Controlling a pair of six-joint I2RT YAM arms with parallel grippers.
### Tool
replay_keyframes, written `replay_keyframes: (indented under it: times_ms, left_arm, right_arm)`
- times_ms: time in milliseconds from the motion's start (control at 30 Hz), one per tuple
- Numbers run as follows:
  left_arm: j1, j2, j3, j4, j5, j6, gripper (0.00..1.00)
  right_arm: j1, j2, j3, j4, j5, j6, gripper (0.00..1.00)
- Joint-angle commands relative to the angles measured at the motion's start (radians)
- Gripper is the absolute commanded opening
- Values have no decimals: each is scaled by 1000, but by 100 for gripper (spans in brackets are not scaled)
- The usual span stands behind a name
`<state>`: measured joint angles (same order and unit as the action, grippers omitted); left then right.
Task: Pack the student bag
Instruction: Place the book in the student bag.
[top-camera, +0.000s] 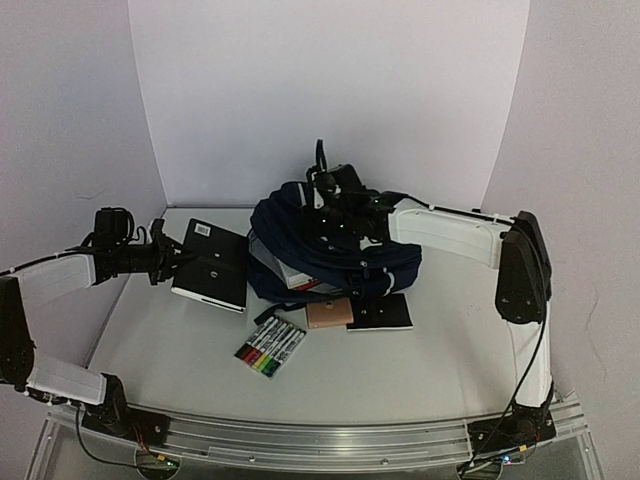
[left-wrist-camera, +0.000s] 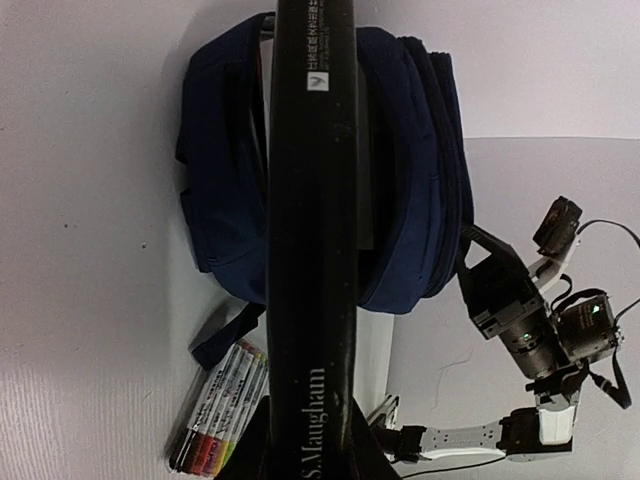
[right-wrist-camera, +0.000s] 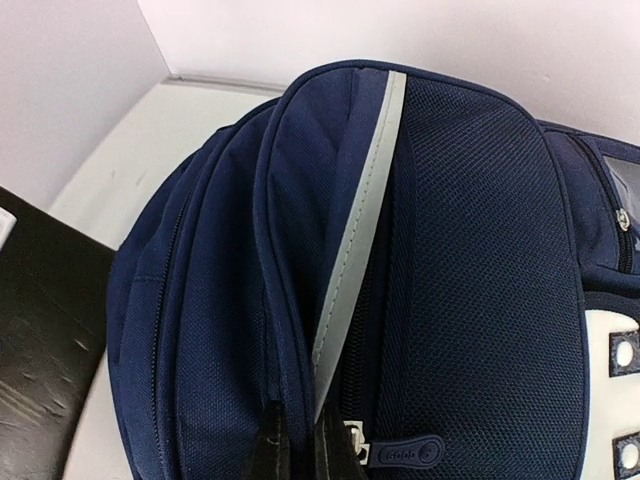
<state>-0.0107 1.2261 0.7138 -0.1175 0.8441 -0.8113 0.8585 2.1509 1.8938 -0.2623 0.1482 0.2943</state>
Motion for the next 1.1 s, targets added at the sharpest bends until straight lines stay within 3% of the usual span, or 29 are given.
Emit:
replay_keyframes:
  times_ms: [0, 100, 300, 567, 767, 1067]
  left_arm:
    - [-28, 38, 82, 203, 37, -26, 0]
    - [-42, 85, 90, 299, 93, -83, 0]
    - [-112, 219, 142, 460, 168, -172, 0]
    - [-199, 414, 280, 502, 130, -193, 0]
    - [-292, 646, 517, 558, 124, -218, 0]
    - [-401, 931, 687, 832, -5, -349, 0]
  right_arm:
    - [-81, -184, -124, 269, -232, 105, 0]
    - [-103, -217, -187, 375, -351, 137, 0]
    - [-116, -228, -211, 416, -464, 152, 0]
    - [-116, -249, -229, 464, -543, 187, 0]
    - [-116, -257, -255, 505, -569, 224, 0]
    - [-114, -256, -268, 568, -567, 264, 0]
